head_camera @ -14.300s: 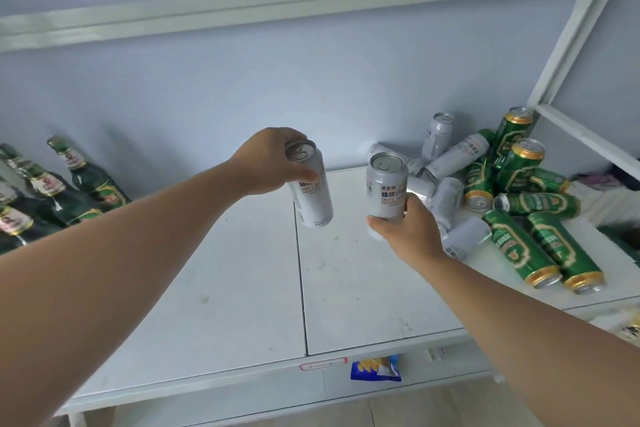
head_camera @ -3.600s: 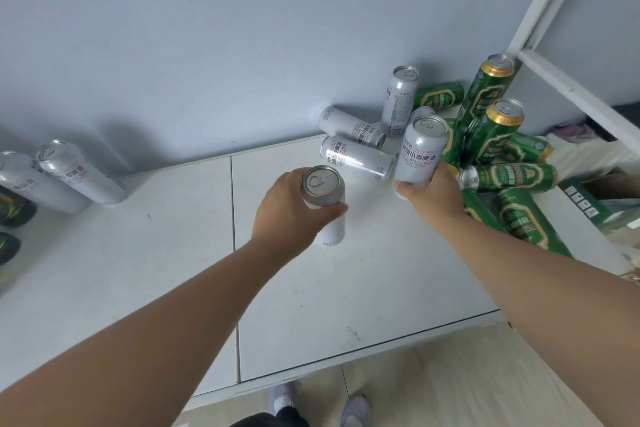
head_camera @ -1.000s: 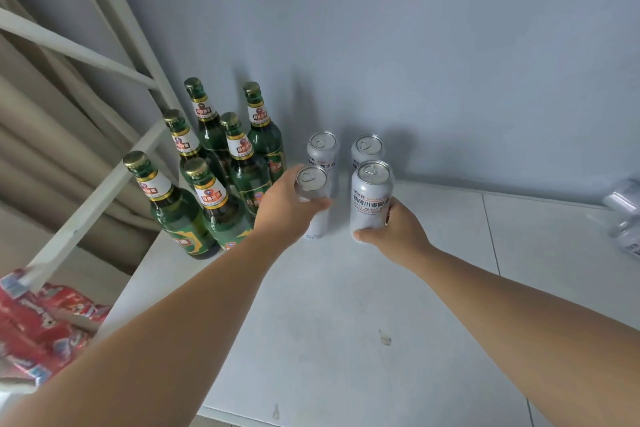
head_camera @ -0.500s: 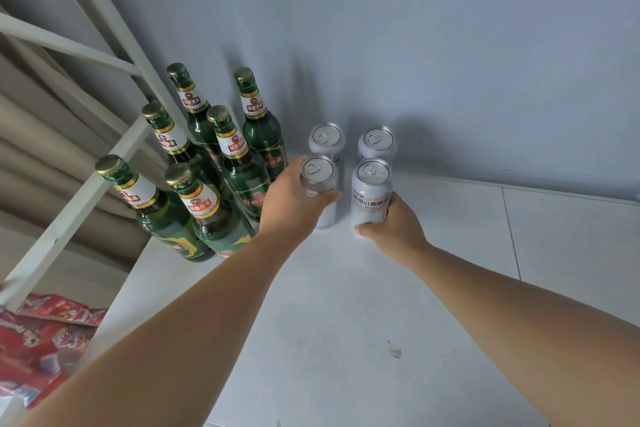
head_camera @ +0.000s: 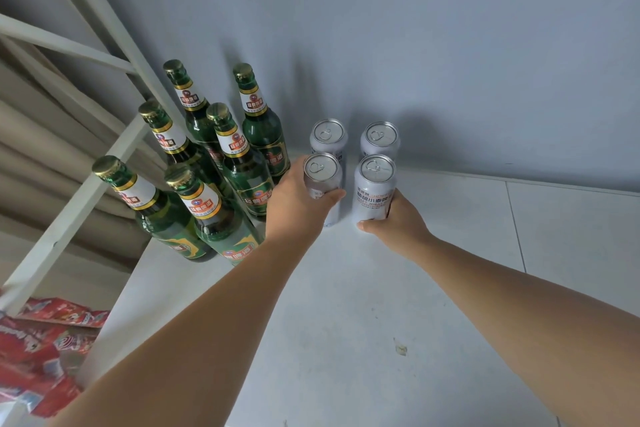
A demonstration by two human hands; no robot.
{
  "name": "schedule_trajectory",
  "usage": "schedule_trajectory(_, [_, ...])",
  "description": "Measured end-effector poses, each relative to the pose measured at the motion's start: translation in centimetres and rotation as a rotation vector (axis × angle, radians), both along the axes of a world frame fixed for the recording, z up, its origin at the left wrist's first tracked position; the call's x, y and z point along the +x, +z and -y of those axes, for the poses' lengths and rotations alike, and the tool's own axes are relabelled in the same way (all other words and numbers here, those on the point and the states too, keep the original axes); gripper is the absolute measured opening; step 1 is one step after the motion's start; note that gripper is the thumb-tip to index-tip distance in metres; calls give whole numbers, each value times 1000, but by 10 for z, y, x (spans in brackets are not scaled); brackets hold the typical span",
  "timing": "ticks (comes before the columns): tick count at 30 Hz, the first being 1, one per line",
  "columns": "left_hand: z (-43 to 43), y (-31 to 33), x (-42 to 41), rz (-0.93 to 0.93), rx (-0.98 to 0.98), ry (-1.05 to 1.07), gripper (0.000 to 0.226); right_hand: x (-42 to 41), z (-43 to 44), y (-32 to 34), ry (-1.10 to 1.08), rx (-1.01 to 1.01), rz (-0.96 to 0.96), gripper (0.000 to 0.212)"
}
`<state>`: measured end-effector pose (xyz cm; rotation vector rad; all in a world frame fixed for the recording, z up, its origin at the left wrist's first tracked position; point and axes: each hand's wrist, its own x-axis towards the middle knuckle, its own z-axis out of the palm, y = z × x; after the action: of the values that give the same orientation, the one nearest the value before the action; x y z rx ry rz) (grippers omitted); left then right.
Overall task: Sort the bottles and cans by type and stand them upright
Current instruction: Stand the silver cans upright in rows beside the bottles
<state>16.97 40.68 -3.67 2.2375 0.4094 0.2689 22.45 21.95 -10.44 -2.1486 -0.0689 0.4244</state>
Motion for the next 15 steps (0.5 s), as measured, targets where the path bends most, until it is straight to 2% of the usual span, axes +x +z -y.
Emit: schedule_trajectory(15, [4,-6,2,20,-82,7,65,-10,3,7,-16,-42,-51,70])
